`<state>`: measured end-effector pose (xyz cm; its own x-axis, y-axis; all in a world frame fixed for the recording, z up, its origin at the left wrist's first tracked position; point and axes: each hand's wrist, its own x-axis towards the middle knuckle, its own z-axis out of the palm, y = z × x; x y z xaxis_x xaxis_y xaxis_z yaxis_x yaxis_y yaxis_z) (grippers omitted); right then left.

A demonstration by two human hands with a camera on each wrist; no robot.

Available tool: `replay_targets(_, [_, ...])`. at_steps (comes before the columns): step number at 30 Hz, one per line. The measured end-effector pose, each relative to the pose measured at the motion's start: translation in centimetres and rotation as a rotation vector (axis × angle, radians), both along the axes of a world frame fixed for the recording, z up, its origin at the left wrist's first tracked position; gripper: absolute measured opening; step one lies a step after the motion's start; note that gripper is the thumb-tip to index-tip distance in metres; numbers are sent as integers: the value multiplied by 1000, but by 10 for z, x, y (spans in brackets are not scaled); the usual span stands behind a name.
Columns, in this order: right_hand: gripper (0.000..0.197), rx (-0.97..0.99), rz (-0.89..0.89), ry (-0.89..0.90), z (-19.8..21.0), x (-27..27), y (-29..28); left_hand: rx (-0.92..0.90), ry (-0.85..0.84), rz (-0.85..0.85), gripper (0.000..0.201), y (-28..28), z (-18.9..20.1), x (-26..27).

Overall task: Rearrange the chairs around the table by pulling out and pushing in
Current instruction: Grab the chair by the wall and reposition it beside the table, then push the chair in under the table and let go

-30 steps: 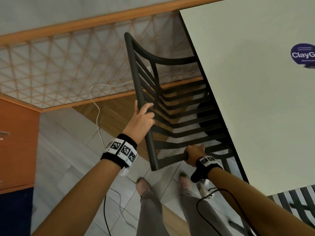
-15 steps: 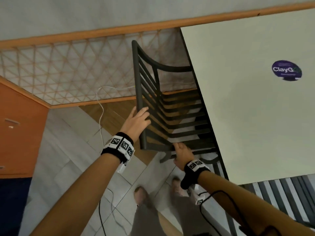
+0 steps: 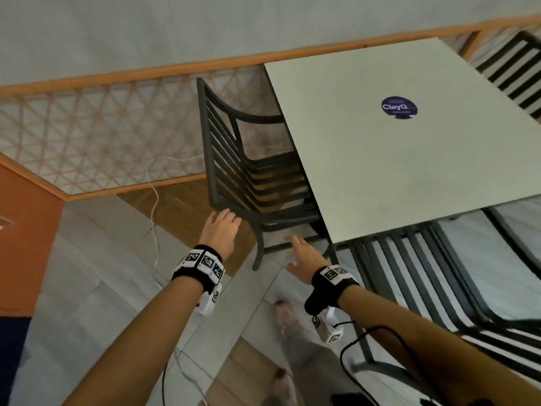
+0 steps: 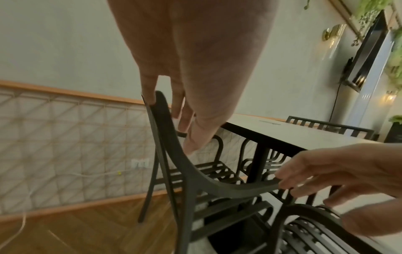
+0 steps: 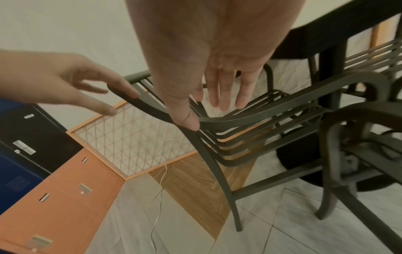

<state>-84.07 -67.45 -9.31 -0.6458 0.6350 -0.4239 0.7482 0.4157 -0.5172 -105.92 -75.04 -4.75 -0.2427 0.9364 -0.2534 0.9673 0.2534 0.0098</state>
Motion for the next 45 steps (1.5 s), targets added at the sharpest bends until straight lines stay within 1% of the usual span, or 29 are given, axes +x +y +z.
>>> replay_targets(2, [66, 20, -33, 8, 7, 32, -9, 5, -84, 41, 49, -14, -6, 29])
replay_targets(4, [64, 40, -72, 0, 12, 64, -15, -1, -210, 86, 42, -23, -11, 61])
replay_targets(9, [50, 60, -193, -9, 28, 149, -13, 13, -532, 127, 36, -19, -16, 149])
replay_targets(13, [50, 101, -339, -45, 37, 219, 10, 32, -715, 174, 37, -3, -25, 220])
replay_targets(18, [50, 111, -466, -88, 29, 315, 66, -18, -838, 324, 40, 38, -47, 296])
replay_targets(21, [48, 89, -496, -128, 12, 371, 114, -7, -848, 473, 42, 64, -62, 340])
replay_targets(24, [44, 43, -550, -143, -10, 422, 168, -12, -839, 663, 51, 84, -78, 385])
replay_targets(26, [44, -5, -605, -162, -24, 453, 199, -21, -800, 784, 57, 94, -89, 412])
replay_targets(29, [47, -102, -680, -202, -44, 498, 234, -29, -745, 980, 63, 99, -104, 449])
replay_targets(33, [56, -171, -798, -194, -72, 541, 270, -151, -734, 1172, 71, 99, -121, 483])
replay_targets(35, [58, -184, -838, -211, -80, 551, 282, -192, -750, 1230, 78, 98, -130, 492])
replay_targets(37, [58, -125, -869, -242, -86, 555, 291, -192, -735, 1263, 77, 98, -138, 495])
replay_targets(41, [61, -4, -872, -322, -92, 560, 296, -164, -714, 1303, 59, 100, -147, 491])
replay_targets(43, [59, -10, -869, -341, -100, 569, 296, -131, -705, 1315, 51, 99, -154, 488])
replay_targets(45, [53, -61, -870, -312, -110, 581, 293, -98, -697, 1314, 48, 96, -159, 488])
